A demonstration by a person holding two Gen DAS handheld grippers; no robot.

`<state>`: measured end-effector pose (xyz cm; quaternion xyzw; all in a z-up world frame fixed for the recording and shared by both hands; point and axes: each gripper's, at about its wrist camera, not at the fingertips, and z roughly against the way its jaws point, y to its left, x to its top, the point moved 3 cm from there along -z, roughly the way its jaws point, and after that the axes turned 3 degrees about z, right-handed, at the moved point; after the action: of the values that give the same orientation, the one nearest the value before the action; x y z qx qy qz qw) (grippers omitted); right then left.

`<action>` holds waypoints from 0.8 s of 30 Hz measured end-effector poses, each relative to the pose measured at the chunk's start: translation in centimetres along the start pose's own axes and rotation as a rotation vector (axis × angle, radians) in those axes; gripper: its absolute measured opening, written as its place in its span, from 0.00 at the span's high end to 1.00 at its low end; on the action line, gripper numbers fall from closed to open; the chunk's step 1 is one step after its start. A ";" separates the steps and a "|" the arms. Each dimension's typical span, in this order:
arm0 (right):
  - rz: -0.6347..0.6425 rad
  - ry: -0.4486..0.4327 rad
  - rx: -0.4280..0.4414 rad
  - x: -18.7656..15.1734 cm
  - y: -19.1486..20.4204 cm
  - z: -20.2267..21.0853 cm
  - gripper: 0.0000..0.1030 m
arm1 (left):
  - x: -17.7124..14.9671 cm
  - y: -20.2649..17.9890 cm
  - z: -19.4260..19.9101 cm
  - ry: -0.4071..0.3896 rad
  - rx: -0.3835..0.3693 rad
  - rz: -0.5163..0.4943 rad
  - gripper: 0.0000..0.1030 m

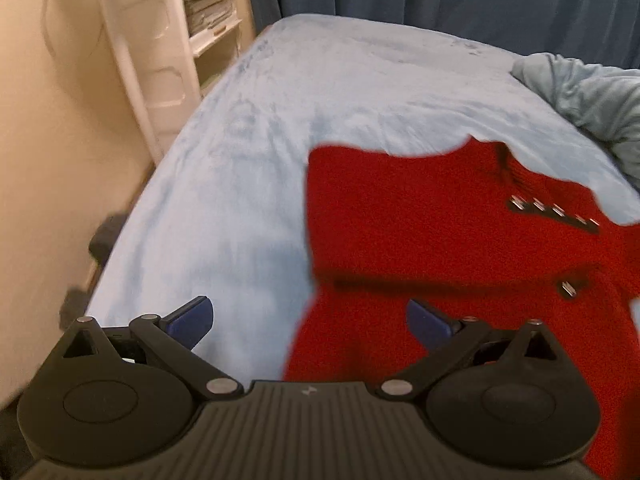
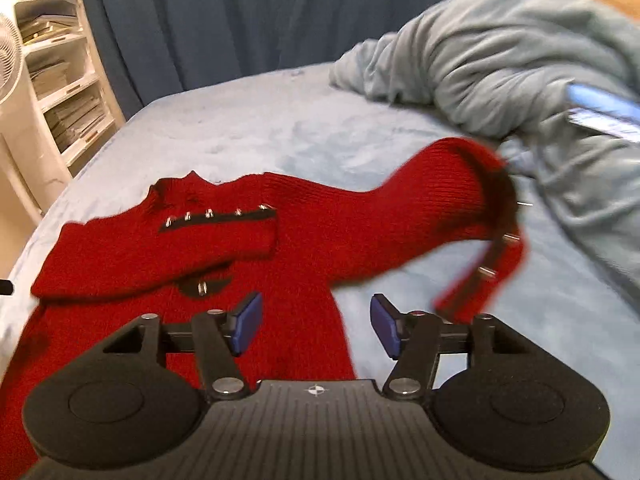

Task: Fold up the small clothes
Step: 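Lay the sleeve across the sweater body and open the left tool, then grasp the other sleeve cuff with the right tool and lift it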

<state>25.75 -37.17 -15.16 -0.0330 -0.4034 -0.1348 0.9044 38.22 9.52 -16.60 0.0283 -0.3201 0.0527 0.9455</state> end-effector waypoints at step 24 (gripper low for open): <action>-0.108 -0.054 -0.017 -1.4 -6.5 11.3 0.39 | -8.9 -4.5 16.1 -0.016 -0.008 -0.045 0.00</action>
<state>14.91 -41.23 -8.95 -0.0224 -0.4277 -0.1861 0.8843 22.07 2.93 -9.30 0.0322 -0.3274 0.0300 0.9439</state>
